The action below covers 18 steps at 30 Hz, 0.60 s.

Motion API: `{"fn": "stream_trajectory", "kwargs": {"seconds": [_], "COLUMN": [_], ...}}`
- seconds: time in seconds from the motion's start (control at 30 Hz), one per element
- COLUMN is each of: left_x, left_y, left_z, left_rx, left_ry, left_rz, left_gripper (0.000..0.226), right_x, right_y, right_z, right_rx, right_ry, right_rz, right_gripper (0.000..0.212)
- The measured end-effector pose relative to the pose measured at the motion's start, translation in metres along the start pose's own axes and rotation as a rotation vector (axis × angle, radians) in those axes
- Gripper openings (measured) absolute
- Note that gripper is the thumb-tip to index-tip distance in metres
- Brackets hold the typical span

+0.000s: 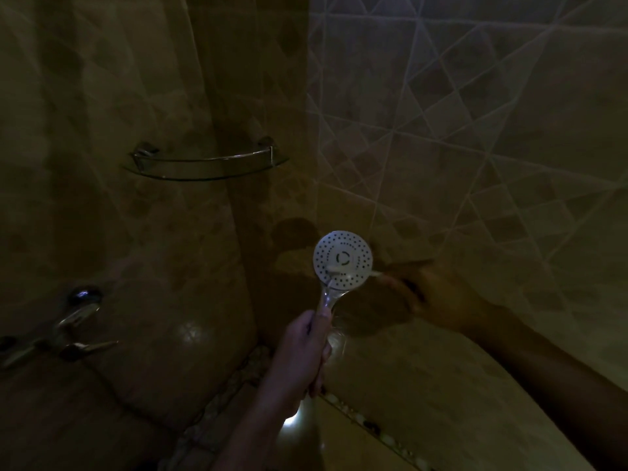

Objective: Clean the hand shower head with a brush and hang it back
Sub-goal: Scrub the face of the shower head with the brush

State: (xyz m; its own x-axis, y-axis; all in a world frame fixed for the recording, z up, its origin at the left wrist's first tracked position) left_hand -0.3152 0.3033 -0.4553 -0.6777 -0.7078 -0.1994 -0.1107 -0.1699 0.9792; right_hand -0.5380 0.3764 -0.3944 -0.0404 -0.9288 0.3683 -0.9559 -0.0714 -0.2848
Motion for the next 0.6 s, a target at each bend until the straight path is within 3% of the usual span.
{"fn": "stream_trajectory", "kwargs": {"seconds": [0.1, 0.27, 0.4, 0.53, 0.6], "left_x": [0.000, -0.002, -0.001, -0.001, -0.001], "left_y": [0.000, 0.000, -0.001, -0.002, -0.001], "left_z": [0.000, -0.002, -0.005, -0.008, -0.009], "left_rx": [-0.001, 0.003, 0.016, 0.024, 0.027], "left_ry": [0.008, 0.006, 0.016, 0.031, 0.032], "left_rz": [-0.003, 0.006, 0.012, 0.020, 0.015], "left_gripper": [0.035, 0.034, 0.033, 0.034, 0.035], "right_x": [0.006, 0.001, 0.015, 0.012, 0.016], "right_y": [0.007, -0.008, 0.008, -0.015, -0.011], "right_z": [-0.012, 0.000, -0.009, -0.002, 0.000], "right_rx": [0.001, -0.040, -0.067, -0.027, -0.038], "right_ry": [0.179, -0.135, 0.062, -0.131, -0.081], "right_rz": [0.156, -0.009, 0.142, -0.059, -0.022], "right_gripper": [0.038, 0.068, 0.046, 0.049, 0.043]}}
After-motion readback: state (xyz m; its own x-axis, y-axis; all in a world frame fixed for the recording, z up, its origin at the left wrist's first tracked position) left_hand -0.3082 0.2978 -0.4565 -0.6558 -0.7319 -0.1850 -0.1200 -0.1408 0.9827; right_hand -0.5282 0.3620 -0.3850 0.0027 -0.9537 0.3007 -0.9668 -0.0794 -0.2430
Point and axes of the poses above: each hand's wrist, its own x-axis towards the middle knuckle, its own z-axis out of the palm, y = z × x, the point moved 2 cm from there along x, towards the middle knuckle, and after that the axes turned 1 degree about -y, right-handed, at the moved point
